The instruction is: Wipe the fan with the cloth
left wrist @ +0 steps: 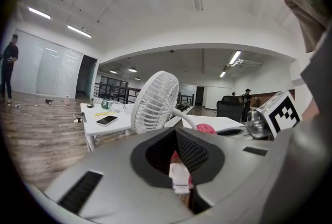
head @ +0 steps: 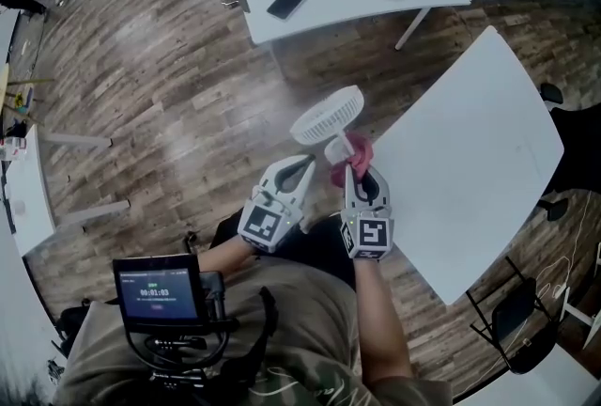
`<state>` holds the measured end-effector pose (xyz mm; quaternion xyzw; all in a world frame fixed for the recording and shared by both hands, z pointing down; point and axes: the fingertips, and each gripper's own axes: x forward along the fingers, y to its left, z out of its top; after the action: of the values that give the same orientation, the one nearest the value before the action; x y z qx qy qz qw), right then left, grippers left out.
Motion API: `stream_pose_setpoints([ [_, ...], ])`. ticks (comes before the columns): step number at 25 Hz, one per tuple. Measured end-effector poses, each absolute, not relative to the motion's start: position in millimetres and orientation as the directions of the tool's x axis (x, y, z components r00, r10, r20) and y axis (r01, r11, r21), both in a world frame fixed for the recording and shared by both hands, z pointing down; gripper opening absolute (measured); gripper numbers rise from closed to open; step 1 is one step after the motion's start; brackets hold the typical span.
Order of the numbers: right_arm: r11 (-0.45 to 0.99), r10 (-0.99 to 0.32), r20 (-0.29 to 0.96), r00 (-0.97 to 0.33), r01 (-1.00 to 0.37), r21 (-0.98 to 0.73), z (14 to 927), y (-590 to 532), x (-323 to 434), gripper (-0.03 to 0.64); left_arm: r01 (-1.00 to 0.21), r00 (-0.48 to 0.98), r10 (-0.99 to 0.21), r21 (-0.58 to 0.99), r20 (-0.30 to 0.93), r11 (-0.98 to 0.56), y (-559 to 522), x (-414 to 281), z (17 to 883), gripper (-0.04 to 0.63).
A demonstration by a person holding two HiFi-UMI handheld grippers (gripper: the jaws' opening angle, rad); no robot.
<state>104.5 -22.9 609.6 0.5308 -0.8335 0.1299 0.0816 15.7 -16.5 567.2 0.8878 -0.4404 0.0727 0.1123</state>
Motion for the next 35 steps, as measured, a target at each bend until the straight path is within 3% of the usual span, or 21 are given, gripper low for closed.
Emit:
stream_pose_setpoints([
  [11, 0.409, -0.784, 0.424, -0.452, -0.892, -0.194, 677.8, -20.3, 99.2, 0.087, -0.803, 0.595, -0.78, 0.115, 0.193, -0.585, -32.1, 24.3, 580.8, 0.021],
  [20, 0.415, -0.85, 0.257, -0.46, -0.885, -0.212, 538.8, -10.1, 119.2, 0.087, -0.801, 0.598, -0.767, 0.135, 0.232, -0.584, -14.0, 16.4, 520.4, 0.021],
  [26, 0.457, -0.861, 0.135, -0.49, -0.862, -0.219, 446.6, -14.5, 123.2, 0.087, -0.734, 0.678, -0.696, 0.16, 0.238, -0.66, 6.5, 45.2, 488.3, 0.027],
  [35, 0.51, -0.84, 0.1, -0.533, -0.84, -0.187, 411.7, -11.4, 118.8, 0.087, -0.652, 0.755, -0.624, 0.123, 0.202, -0.748, 34.6, 91.1, 479.8, 0.158],
])
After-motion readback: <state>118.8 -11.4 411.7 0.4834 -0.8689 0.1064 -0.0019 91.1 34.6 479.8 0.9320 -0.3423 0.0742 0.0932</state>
